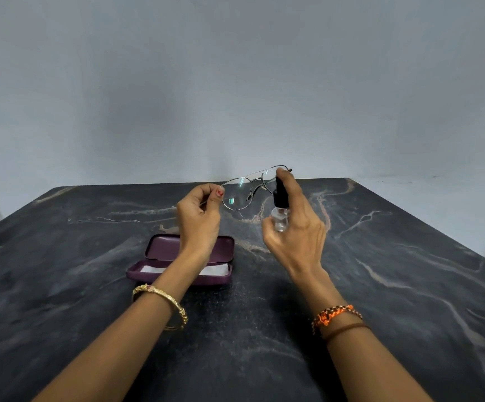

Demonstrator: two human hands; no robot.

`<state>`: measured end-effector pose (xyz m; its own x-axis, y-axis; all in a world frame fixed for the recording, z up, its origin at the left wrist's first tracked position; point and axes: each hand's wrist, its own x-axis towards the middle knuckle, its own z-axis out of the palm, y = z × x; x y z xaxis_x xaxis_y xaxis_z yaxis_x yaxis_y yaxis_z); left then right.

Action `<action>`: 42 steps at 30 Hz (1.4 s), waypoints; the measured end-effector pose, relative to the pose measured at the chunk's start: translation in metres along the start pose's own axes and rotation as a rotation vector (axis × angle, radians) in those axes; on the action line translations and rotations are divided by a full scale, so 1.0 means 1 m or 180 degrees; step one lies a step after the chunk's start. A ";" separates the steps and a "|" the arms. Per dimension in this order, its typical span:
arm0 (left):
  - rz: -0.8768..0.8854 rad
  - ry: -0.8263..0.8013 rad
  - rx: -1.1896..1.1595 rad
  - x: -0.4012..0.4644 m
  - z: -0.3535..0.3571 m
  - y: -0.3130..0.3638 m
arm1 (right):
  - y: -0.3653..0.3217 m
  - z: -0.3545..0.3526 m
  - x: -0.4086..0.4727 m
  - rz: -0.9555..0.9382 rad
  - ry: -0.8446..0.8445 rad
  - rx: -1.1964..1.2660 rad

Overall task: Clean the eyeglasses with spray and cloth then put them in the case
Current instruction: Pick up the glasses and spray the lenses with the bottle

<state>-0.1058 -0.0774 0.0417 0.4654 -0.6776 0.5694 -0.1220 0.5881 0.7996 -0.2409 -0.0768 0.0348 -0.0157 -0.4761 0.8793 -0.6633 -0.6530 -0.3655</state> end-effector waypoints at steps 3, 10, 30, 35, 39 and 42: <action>0.0007 0.0023 0.0016 0.000 0.000 0.000 | 0.001 -0.001 0.001 0.0029 -0.0106 -0.0062; -0.0019 0.0058 0.0079 0.000 -0.001 0.000 | 0.003 -0.004 0.001 0.0079 -0.0008 0.0075; -0.0048 0.0009 0.0168 -0.003 0.001 0.004 | -0.010 -0.003 0.002 0.0010 -0.0188 -0.0055; -0.0035 -0.0012 0.0193 -0.006 0.001 0.005 | -0.007 -0.005 0.001 0.0138 -0.0256 -0.0098; -0.0025 -0.0038 0.0211 -0.006 0.001 0.006 | -0.010 -0.005 0.002 0.0144 -0.0194 -0.0143; -0.0001 -0.0024 0.0220 -0.007 0.002 0.007 | -0.010 -0.004 0.001 0.0149 -0.0329 -0.0165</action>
<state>-0.1115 -0.0695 0.0438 0.4589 -0.6812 0.5704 -0.1822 0.5562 0.8108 -0.2376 -0.0684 0.0403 0.0279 -0.5654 0.8244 -0.7015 -0.5985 -0.3868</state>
